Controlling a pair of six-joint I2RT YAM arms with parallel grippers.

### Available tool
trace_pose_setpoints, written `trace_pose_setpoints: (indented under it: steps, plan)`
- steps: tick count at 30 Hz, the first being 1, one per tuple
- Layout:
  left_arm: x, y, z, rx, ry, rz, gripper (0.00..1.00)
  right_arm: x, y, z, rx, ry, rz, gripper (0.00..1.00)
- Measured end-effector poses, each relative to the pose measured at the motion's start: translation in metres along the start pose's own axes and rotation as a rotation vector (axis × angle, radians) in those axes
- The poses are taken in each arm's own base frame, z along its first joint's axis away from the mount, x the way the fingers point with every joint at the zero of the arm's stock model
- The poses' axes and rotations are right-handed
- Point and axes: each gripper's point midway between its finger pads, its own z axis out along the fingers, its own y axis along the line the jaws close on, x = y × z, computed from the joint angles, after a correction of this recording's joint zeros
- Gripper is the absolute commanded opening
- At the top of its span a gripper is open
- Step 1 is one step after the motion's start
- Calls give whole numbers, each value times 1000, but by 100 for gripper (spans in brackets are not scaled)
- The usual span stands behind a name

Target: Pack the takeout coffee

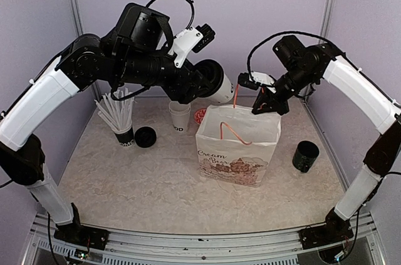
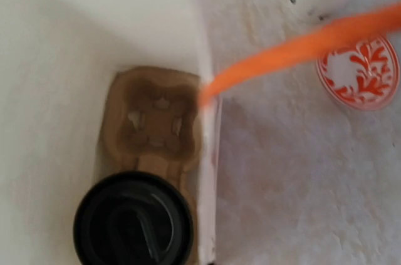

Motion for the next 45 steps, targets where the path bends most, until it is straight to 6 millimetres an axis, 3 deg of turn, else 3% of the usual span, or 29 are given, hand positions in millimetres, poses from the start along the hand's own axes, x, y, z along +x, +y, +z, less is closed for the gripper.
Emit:
trace_pose_setpoints:
  steps: [10,17,21,28,45]
  plan:
    - [0,-54,-13,130,4,69,68,-8,13,-7,-58,-36,5,0]
    - [8,-78,-19,181,42,106,68,-12,22,-6,-83,-36,-6,0]
    - [9,-87,-11,187,56,127,68,-17,32,-5,-100,-39,-27,0]
    - [29,-102,9,181,134,181,68,-27,51,-11,-127,-54,-57,0]
    - [74,-133,4,151,280,251,67,-44,84,-14,-190,-84,-76,1]
